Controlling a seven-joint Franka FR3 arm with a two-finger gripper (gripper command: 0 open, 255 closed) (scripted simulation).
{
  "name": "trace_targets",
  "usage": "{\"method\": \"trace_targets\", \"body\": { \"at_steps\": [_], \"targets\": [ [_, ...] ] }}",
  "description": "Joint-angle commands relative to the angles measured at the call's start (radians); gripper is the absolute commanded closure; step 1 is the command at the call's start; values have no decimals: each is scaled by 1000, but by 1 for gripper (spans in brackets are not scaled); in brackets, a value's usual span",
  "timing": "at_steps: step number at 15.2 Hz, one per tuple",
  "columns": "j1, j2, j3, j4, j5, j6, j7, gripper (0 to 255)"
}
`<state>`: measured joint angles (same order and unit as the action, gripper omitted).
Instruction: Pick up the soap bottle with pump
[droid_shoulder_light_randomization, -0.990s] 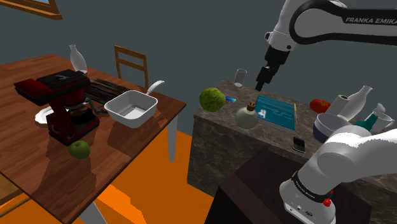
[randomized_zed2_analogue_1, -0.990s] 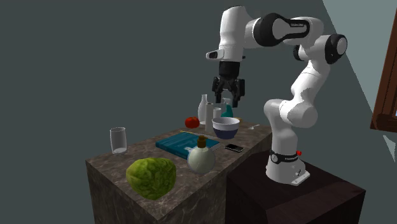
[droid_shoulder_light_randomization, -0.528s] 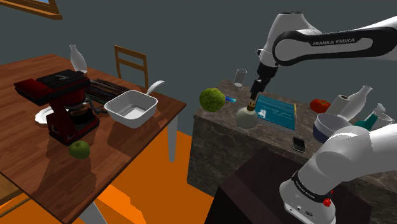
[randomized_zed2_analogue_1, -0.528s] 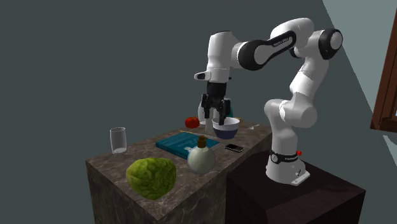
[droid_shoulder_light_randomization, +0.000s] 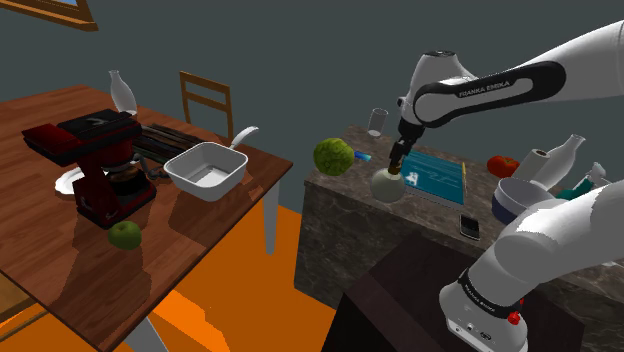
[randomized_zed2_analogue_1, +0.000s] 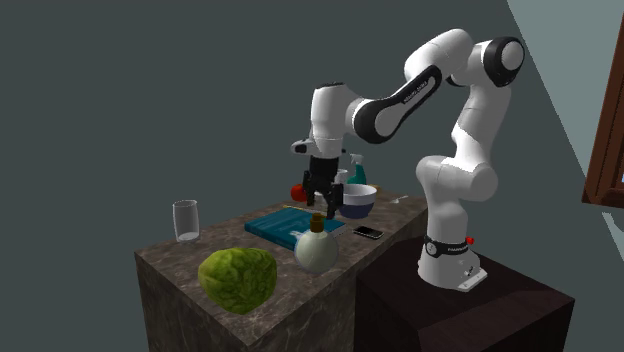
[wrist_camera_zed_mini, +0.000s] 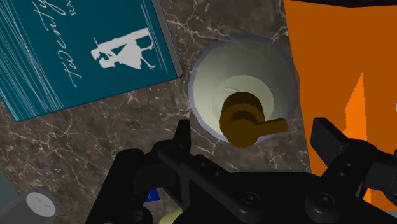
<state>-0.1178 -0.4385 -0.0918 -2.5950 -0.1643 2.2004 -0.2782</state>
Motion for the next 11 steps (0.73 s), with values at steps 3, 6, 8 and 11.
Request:
{"method": "trace_targets", "body": {
  "at_steps": [3, 6, 8, 11],
  "targets": [
    [-3, 38, -3, -32, -8, 71, 6, 0],
    [-5, 61, -5, -51, -12, 112, 10, 0],
    [-4, 61, -4, -51, -12, 113, 12, 255],
    [-4, 61, -3, -51, -12, 113, 12, 255]
  ]
}}
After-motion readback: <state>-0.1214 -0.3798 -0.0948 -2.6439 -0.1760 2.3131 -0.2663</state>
